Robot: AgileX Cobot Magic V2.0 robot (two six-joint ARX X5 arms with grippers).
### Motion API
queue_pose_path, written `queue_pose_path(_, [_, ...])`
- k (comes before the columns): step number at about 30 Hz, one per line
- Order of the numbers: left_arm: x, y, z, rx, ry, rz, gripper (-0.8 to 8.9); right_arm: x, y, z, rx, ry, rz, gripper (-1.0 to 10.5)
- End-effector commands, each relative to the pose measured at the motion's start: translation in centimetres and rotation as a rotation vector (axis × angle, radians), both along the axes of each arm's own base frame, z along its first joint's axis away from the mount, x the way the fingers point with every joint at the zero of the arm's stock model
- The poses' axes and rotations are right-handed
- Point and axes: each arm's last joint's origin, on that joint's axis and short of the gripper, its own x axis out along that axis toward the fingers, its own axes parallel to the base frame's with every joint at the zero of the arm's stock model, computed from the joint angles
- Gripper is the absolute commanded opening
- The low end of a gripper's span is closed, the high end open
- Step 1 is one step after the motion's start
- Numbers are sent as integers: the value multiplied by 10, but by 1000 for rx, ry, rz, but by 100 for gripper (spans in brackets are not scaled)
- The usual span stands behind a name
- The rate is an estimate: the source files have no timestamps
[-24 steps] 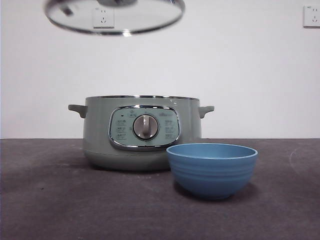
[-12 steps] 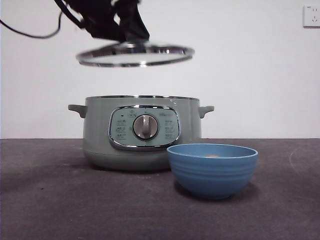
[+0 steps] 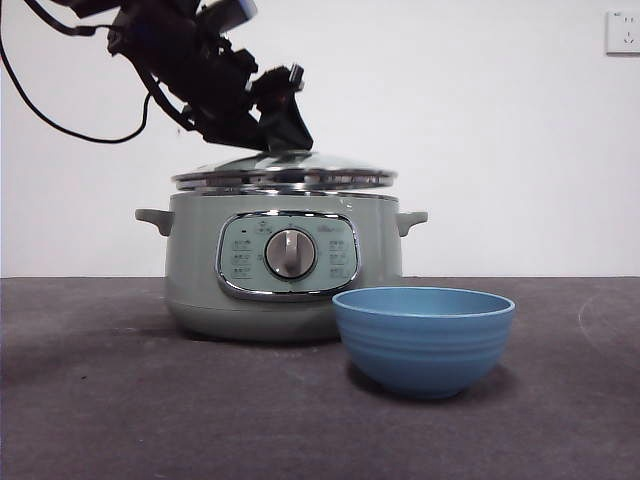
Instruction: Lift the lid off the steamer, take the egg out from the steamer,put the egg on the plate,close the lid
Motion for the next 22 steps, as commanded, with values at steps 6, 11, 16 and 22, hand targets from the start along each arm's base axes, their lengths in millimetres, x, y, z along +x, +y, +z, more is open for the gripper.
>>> queue_pose_path(6, [5, -7, -4, -19, -34, -9, -8, 1, 1, -3, 2, 8, -1, 441])
queue_pose_path(11, [4, -9, -8, -5, -4, -15, -8, 1, 1, -3, 1, 7, -1, 441])
queue_pose_path(16, [2, -8, -12, 18, 44, -15, -8, 1, 1, -3, -2, 5, 0, 441])
queue_pose_path(22, [1, -7, -15, 36, 74, -16, -8, 1, 1, -3, -4, 3, 2, 441])
